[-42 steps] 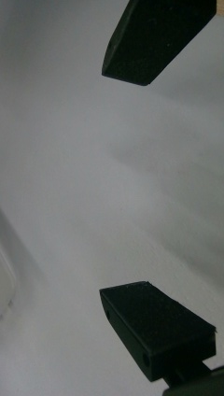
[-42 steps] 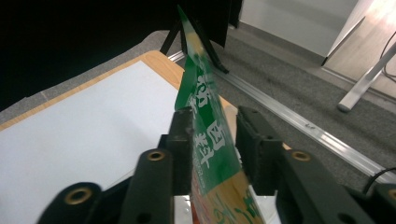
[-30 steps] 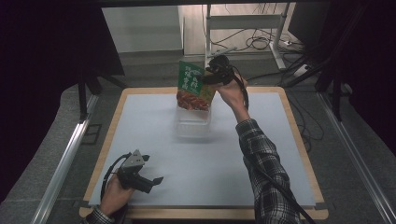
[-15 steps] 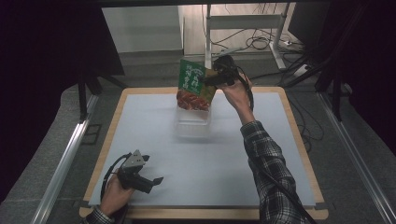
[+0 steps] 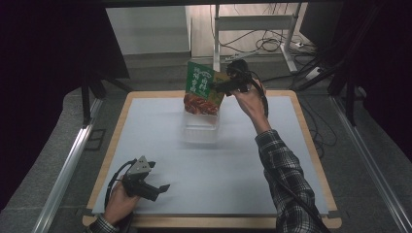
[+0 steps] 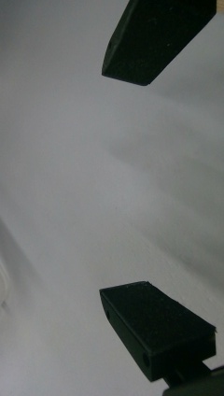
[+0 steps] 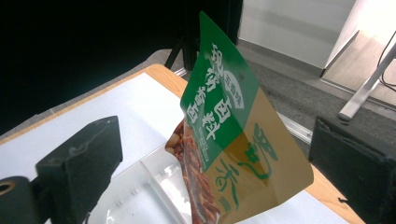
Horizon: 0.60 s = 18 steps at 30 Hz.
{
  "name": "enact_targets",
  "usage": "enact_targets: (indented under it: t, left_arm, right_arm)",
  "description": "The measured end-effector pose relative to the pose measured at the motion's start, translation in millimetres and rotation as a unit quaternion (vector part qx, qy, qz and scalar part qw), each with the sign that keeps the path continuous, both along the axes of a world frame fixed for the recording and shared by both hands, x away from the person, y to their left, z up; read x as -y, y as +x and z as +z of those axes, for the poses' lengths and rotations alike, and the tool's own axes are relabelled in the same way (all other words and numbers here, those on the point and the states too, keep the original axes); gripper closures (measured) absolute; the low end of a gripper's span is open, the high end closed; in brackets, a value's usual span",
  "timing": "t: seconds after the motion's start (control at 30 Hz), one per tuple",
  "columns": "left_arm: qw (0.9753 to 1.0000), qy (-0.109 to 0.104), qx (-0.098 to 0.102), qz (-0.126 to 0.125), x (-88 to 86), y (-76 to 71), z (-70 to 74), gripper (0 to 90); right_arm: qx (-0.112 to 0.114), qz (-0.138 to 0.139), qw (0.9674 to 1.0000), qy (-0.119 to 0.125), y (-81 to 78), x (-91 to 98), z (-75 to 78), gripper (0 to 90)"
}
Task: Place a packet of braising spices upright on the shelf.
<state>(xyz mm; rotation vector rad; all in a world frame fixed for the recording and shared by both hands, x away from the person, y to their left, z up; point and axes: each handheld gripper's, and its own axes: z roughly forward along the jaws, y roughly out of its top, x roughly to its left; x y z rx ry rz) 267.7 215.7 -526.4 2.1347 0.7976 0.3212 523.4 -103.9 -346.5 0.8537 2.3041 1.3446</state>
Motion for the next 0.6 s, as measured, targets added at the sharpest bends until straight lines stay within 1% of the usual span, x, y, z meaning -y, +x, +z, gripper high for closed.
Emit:
enact_targets:
  t: [0.2, 0.23, 0.4, 0.53, 0.6]
  left_arm:
    - [1.0, -0.001, 0.001, 0.001, -0.2, -0.1, 0.2, 0.0]
    - [1.0, -0.001, 0.002, 0.001, -0.1, -0.2, 0.3, 0.0]
    - [1.0, 0.001, 0.005, 0.001, 0.0, -0.7, 0.9, 0.0]
    - [1.0, 0.004, 0.004, 0.005, -0.3, -0.4, 0.5, 0.0]
    - [0.9999, 0.009, 0.004, 0.007, -0.1, -0.5, 0.4, 0.0]
  right_arm:
    - [-0.001, 0.002, 1.0, 0.008, -5.9, 2.5, -1.5, 0.0]
    - [-0.003, -0.001, 1.0, 0.005, -9.2, 3.7, -2.4, 0.0]
    - [-0.013, 0.002, 0.9999, 0.011, -15.1, 7.3, -7.2, 0.0]
    - [-0.01, 0.006, 0.9999, 0.006, -18.6, 8.9, -10.3, 0.0]
    - [-0.008, 0.007, 0.9999, 0.006, -22.2, 10.9, -12.4, 0.0]
